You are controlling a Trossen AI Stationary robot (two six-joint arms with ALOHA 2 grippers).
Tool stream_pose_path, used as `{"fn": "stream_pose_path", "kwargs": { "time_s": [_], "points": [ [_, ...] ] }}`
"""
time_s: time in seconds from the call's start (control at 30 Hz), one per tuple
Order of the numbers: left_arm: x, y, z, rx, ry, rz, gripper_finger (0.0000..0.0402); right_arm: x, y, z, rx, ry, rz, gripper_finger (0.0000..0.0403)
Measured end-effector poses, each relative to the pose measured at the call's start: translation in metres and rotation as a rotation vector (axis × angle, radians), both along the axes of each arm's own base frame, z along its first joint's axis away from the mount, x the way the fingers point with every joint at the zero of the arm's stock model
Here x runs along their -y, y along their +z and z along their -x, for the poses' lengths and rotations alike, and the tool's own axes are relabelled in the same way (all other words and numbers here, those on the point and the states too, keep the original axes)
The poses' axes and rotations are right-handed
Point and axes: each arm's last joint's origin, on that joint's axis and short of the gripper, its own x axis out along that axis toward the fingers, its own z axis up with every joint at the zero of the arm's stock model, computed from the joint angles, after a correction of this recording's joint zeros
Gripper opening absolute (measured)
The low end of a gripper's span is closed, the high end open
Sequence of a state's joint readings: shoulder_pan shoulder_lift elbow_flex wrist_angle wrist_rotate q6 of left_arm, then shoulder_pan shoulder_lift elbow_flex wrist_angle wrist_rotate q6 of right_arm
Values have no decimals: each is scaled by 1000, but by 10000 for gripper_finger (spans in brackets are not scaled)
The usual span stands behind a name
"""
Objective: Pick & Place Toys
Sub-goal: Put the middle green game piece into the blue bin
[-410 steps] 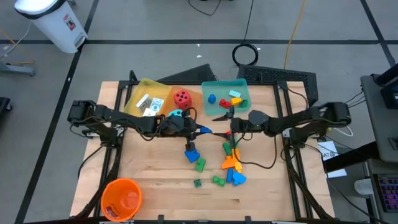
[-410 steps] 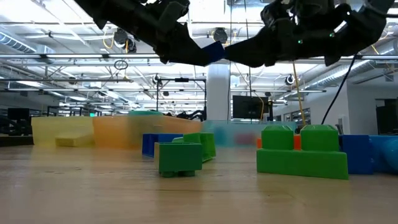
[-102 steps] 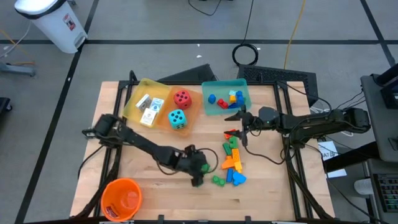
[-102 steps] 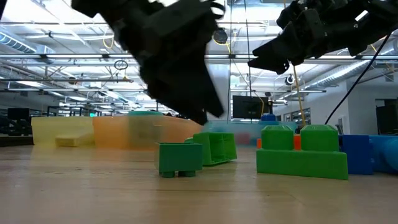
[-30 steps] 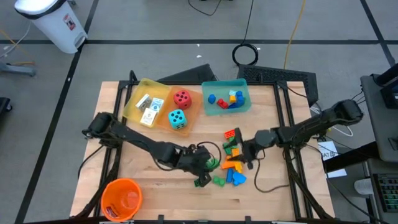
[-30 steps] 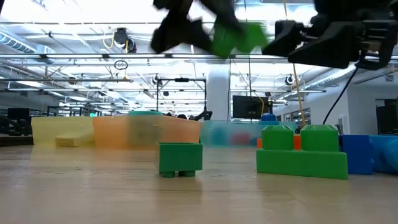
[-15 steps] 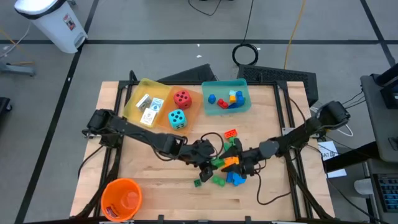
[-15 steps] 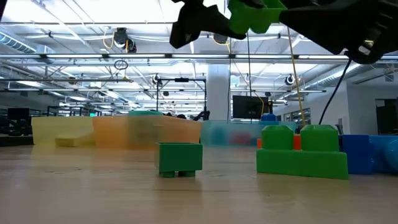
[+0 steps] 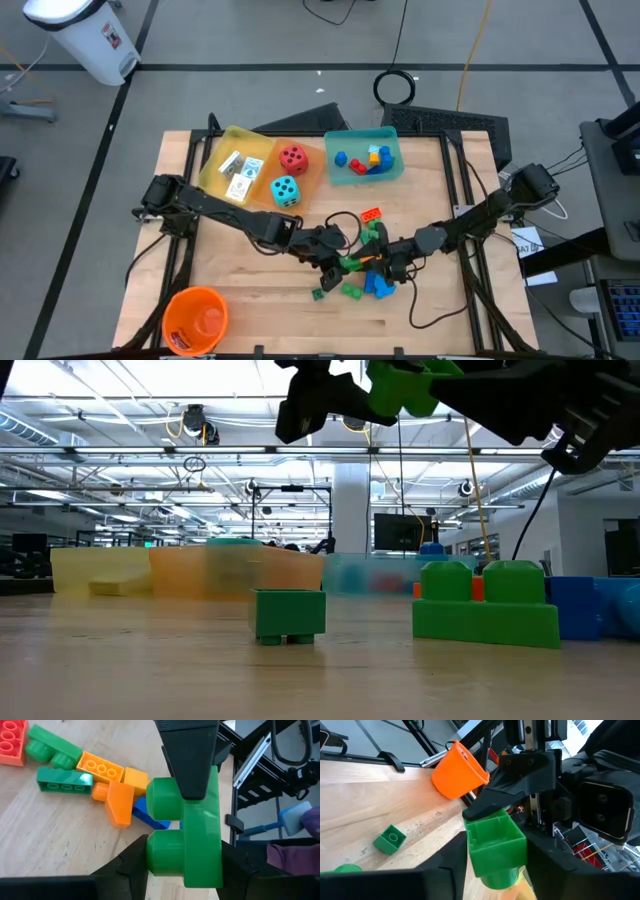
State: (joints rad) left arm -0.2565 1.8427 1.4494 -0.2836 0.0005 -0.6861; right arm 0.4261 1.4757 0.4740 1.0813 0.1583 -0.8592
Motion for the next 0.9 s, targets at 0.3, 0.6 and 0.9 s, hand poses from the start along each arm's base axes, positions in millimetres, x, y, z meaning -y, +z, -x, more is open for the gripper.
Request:
{"fn": "stream_pose_path", "kwargs": {
  "time_s": [0.3, 0.6, 0.9],
  "points": [
    [-5, 3, 1, 7, -37, -30, 170, 0, 1, 0, -4, -4, -30, 93],
    [-27, 36, 19, 76, -79, -263, 380, 13, 5, 1, -105, -51, -220, 92],
    [-17, 54, 45, 167, -20, -561, 305, 44, 23, 15, -207, -266, -431, 92]
  ]
}}
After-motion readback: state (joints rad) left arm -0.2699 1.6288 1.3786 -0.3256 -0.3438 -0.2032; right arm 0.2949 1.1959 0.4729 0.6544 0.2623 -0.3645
